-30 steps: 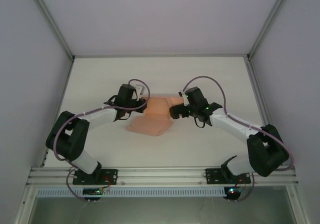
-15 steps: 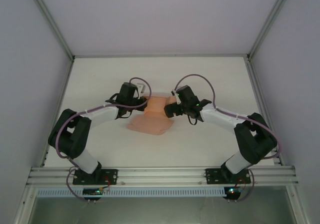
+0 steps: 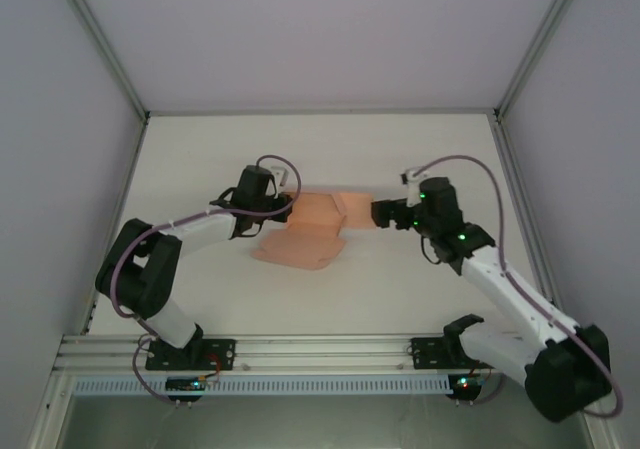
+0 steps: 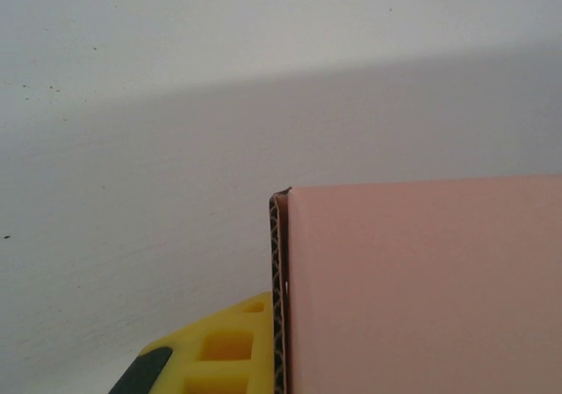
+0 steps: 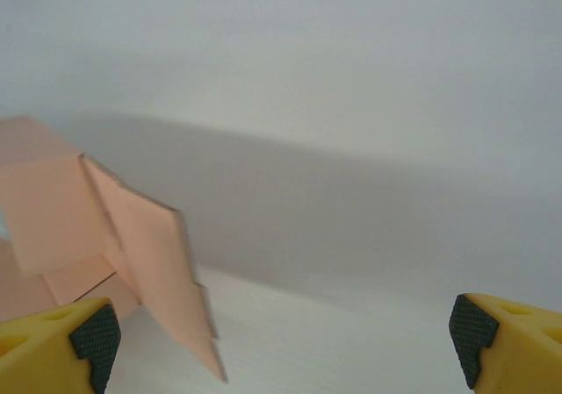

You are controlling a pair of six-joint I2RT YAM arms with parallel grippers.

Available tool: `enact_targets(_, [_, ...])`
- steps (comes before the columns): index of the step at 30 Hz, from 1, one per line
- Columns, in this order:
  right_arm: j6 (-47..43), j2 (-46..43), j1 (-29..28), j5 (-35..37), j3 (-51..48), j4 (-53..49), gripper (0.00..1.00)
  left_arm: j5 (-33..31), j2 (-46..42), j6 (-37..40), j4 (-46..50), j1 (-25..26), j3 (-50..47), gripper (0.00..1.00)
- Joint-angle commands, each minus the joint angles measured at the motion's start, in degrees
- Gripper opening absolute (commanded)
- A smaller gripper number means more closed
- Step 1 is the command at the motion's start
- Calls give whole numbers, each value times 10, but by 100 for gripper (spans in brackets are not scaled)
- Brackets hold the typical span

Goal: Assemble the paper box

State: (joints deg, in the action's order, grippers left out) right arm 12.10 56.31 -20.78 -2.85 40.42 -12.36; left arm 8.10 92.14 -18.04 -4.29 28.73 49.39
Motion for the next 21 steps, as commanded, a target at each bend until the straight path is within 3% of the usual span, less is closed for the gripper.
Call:
enact_targets(1, [13,-17,54,-80,-30,-32,99,8,-27,1,-17,-4,-12,1])
enact_targets(7, [-3,52,116,-217,-11,-25,95,15,-31,6,-24,-4,-16,1])
enact_targets(15, [-56,159,106,-267,28,6,88,17,-30,4,-27,-4,-12,1])
enact_targets(21, [-85,180,84,-359,33,34,84,17,-26,3,-28,-4,-10,1])
